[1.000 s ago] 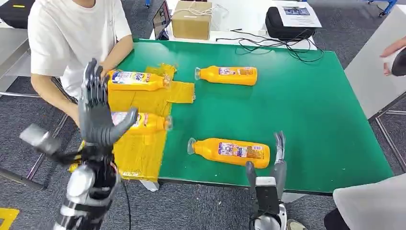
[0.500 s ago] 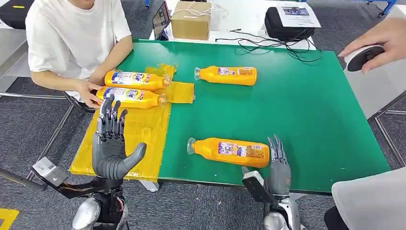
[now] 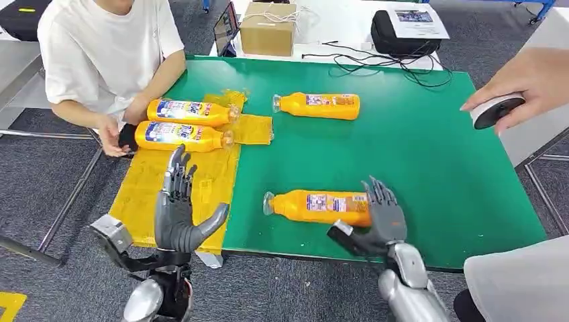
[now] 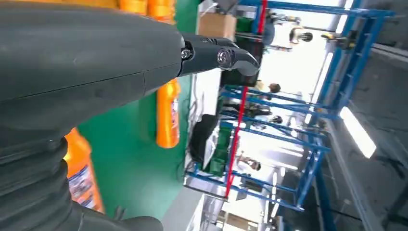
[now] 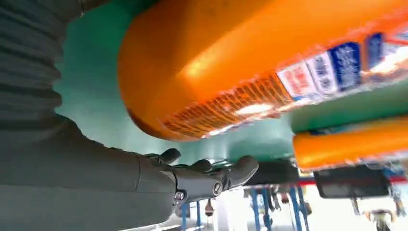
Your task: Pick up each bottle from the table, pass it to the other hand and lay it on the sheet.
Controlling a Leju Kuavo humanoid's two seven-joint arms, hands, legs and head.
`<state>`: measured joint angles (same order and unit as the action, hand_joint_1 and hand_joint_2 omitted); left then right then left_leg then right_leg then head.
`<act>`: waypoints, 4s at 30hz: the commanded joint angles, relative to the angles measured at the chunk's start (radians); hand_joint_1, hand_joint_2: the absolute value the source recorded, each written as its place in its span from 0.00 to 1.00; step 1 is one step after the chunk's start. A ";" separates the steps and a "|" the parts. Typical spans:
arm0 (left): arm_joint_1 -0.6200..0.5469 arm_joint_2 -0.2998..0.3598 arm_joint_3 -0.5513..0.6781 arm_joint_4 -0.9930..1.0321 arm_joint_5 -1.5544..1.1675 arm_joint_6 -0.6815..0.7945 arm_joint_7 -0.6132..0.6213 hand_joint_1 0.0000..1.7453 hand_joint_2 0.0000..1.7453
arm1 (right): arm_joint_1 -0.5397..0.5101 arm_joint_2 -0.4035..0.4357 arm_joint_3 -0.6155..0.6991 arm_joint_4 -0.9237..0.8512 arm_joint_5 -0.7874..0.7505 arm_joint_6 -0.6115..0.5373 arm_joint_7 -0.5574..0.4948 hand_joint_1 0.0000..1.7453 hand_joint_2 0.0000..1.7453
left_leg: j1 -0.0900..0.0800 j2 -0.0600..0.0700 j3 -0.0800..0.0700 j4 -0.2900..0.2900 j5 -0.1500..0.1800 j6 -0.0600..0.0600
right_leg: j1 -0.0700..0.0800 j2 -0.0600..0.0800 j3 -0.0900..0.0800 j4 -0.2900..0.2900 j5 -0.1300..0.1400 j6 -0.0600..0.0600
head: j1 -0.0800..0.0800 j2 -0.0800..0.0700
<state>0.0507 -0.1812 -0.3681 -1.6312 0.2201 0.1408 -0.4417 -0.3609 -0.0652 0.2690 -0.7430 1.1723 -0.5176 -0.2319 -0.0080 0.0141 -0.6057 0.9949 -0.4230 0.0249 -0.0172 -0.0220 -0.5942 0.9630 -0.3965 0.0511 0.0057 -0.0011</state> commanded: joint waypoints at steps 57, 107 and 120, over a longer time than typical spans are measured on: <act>-0.156 0.024 -0.091 0.182 -0.023 0.016 0.048 0.00 1.00 | -0.345 0.056 0.270 0.446 -0.097 0.677 0.225 1.00 1.00 | 0.001 -0.004 0.019 -0.001 0.001 0.000 | 0.001 -0.003 0.019 -0.003 -0.001 -0.002 | 0.000 0.000; -0.013 0.006 -0.179 0.235 0.202 0.071 0.131 0.00 1.00 | 0.017 0.154 0.503 -0.166 -0.734 0.597 -0.234 1.00 1.00 | 0.003 0.004 0.008 -0.001 -0.006 -0.003 | 0.003 0.004 0.007 -0.002 -0.003 -0.004 | 0.000 0.000; -0.011 -0.002 -0.149 0.264 0.247 0.077 0.133 1.00 1.00 | 0.028 0.171 0.458 -0.279 -0.830 0.566 -0.213 0.71 1.00 | 0.003 0.004 0.006 -0.001 -0.006 -0.002 | 0.003 0.005 0.005 -0.002 -0.003 -0.004 | 0.000 0.000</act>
<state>0.0770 -0.1823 -0.5348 -1.4408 0.4177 0.2197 -0.3185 -0.2981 0.0908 0.7050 -0.9891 0.3712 0.0717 -0.4631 -0.0057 0.0183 -0.6010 0.9942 -0.4285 0.0235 -0.0148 -0.0190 -0.5900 0.9613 -0.3991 0.0486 0.0057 -0.0011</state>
